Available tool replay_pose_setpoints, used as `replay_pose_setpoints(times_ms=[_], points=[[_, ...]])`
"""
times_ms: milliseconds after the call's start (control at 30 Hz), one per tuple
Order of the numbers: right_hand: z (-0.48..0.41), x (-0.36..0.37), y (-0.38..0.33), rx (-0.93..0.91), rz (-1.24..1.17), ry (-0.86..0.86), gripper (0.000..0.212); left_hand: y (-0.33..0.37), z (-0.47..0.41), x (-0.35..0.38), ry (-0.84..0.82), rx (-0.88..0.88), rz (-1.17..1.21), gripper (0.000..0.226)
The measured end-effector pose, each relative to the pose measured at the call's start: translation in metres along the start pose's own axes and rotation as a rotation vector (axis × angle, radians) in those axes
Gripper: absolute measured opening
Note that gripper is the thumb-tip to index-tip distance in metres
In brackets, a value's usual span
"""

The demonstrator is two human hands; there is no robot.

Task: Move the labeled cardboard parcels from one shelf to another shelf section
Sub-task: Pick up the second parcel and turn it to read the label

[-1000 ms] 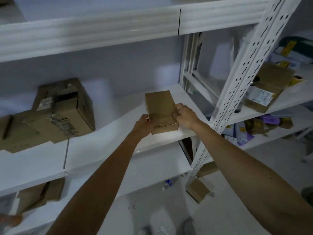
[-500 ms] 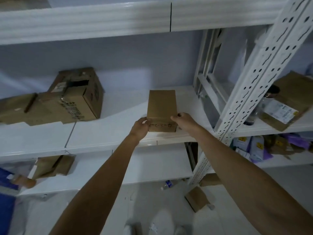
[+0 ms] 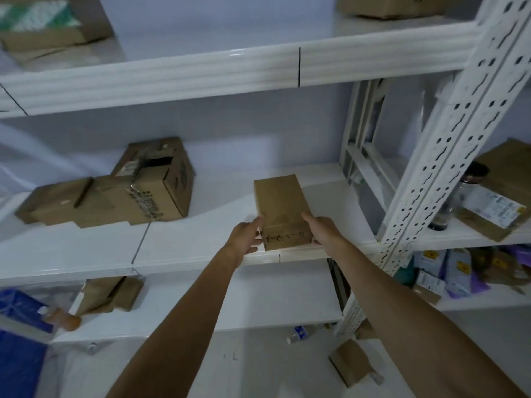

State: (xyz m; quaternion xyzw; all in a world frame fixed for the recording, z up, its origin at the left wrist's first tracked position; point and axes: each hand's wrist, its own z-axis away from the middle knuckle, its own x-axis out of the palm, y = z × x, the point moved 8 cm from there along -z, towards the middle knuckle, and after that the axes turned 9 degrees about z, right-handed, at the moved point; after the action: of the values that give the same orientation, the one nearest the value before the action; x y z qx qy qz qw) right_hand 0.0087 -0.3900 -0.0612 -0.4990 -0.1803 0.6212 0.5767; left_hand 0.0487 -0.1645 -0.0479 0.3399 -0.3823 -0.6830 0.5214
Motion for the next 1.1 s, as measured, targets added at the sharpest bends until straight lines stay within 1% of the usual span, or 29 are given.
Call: replay_pose_setpoints(times_ms=[133,233,400,567,733,867,967,1033,1100], points=[[0.01,0.01,-0.003,-0.015,0.032,0.01,0.065,-0.012,0.006,-0.005,-0.041,-0.067,-0.008,0.056],[0.019,0.017,-0.011,-0.044,0.057,0.004,0.058,-0.014,0.009,-0.008,-0.088,-0.095,0.002,0.054],[0.032,0.026,-0.027,-0.103,0.045,0.011,0.05,-0.012,0.004,-0.023,-0.068,-0.084,-0.012,0.059],[0.04,0.039,-0.037,-0.149,0.0,0.009,0.05,-0.007,0.003,-0.043,-0.027,-0.017,-0.011,0.057],[0.052,0.052,-0.052,-0.229,-0.07,0.057,0.056,0.009,0.013,-0.059,0.01,0.137,0.096,0.057],[0.068,0.066,-0.066,-0.295,-0.13,0.047,0.063,0.021,0.021,-0.08,0.061,0.235,0.209,0.049],[0.079,0.068,-0.068,-0.294,-0.182,0.048,0.066,0.02,0.022,-0.088,0.087,0.245,0.249,0.047],[0.084,0.066,-0.069,-0.316,-0.189,0.062,0.064,0.018,0.023,-0.088,0.08,0.235,0.293,0.054],[0.089,0.065,-0.073,-0.343,-0.172,0.083,0.061,0.016,0.022,-0.089,0.064,0.211,0.349,0.051]])
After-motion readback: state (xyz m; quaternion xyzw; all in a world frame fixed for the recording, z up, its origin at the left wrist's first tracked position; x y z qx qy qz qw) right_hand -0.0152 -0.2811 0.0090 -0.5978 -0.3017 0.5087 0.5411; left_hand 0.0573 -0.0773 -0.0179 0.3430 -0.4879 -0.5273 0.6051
